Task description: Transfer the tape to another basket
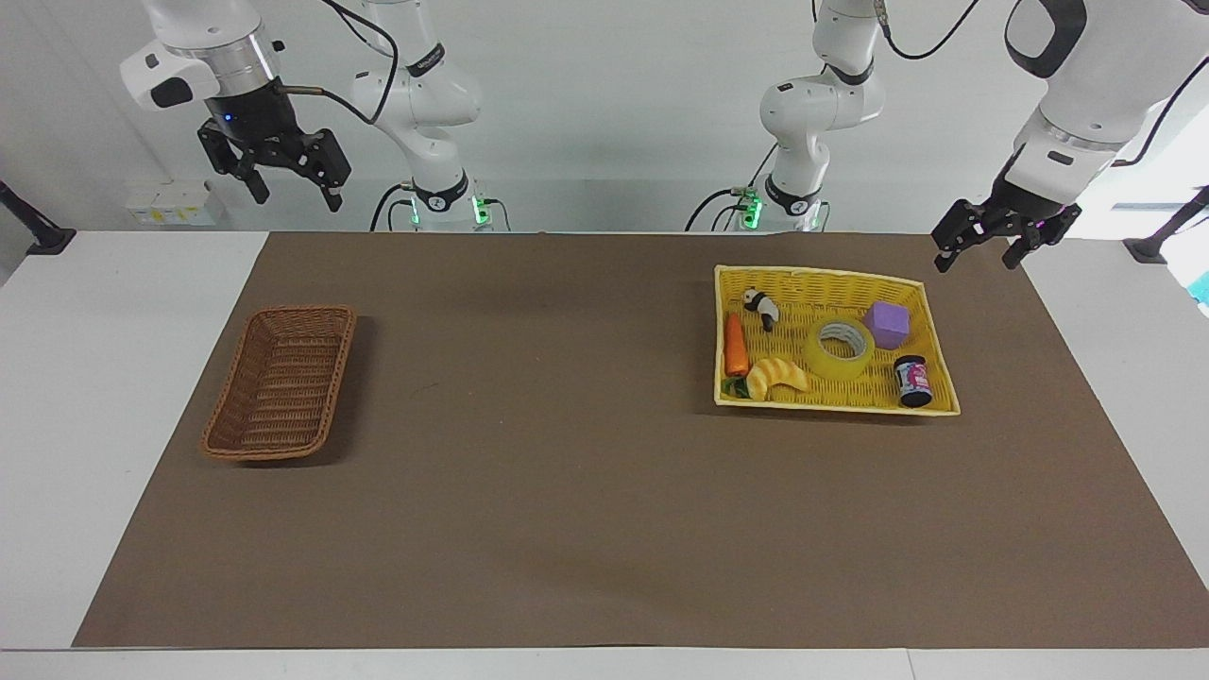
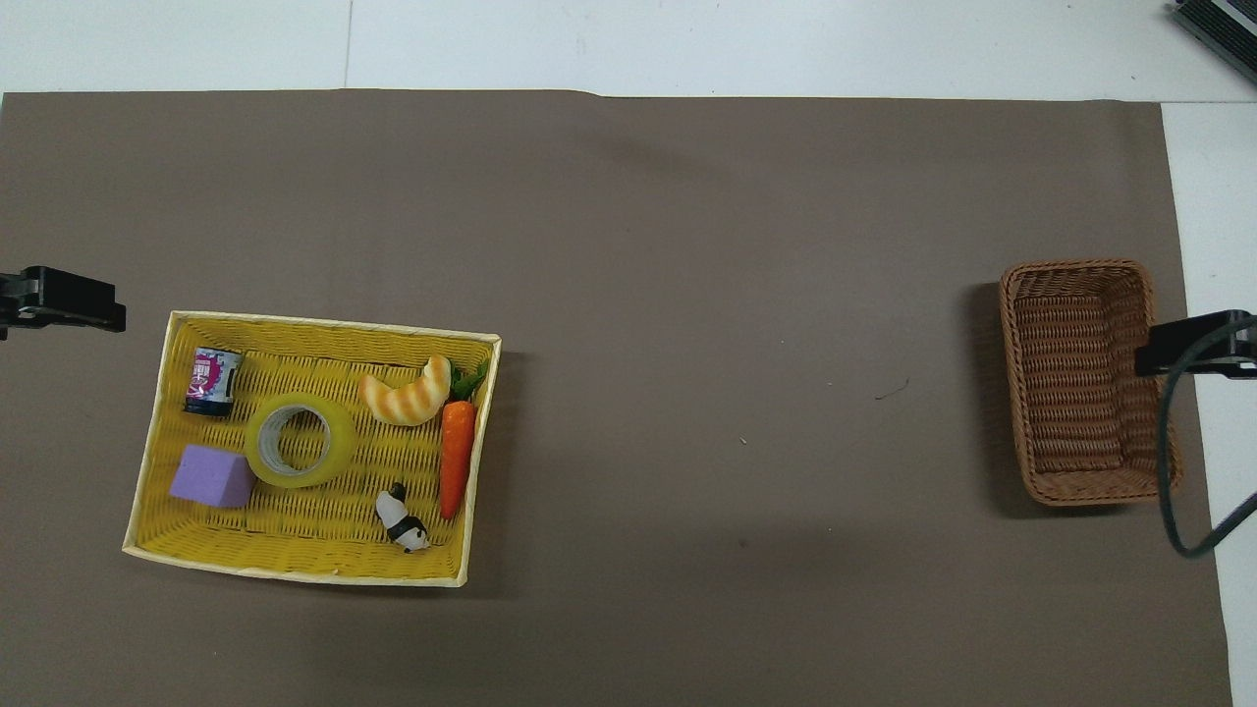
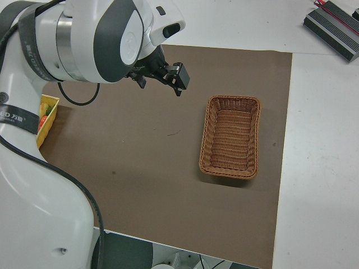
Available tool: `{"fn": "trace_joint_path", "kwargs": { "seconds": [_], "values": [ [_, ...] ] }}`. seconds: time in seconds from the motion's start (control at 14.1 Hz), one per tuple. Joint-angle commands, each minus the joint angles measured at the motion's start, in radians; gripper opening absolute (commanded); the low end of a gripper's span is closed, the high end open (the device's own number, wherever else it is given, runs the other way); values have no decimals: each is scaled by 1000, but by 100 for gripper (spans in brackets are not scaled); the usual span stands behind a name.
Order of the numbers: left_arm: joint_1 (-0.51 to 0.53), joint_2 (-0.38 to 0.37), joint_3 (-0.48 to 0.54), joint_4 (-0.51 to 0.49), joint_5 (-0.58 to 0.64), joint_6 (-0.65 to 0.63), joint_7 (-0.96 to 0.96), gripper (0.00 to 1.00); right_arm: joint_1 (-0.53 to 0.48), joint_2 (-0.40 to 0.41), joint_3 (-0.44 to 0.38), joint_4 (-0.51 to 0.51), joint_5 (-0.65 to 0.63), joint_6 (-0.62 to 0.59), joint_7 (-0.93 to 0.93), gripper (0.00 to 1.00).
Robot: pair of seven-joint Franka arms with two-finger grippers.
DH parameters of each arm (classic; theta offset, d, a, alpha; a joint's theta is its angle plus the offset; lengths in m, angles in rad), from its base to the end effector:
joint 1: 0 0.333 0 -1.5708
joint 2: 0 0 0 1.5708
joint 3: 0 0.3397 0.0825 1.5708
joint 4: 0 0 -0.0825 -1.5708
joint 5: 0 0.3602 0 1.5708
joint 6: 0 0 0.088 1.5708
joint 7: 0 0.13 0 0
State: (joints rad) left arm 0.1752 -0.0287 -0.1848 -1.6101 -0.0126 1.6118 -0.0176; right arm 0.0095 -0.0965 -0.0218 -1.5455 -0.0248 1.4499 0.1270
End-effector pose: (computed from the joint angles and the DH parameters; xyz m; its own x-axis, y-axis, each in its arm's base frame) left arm 0.5258 -0.0081 0.6261 0.9995 0.0084 0.0298 0.0082 -0.9999 0.0078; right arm 0.4849 -0.0101 0.6748 0.9899 -0.1417 0.0038 -0.1417 -0.9897 0.0222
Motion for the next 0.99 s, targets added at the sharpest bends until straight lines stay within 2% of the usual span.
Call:
{"fn": "trace_joint_path", "kwargs": {
  "seconds": [0.0,0.92],
  "values": [
    [1,-10,5,-2,-4,-6,4,100,-8,-20,3,-21,10,-8,8,100],
    [0,-11,4,-1,-4,-6,-4,100,-8,-20,2,-21,10,-9,8,100]
  ]
}}
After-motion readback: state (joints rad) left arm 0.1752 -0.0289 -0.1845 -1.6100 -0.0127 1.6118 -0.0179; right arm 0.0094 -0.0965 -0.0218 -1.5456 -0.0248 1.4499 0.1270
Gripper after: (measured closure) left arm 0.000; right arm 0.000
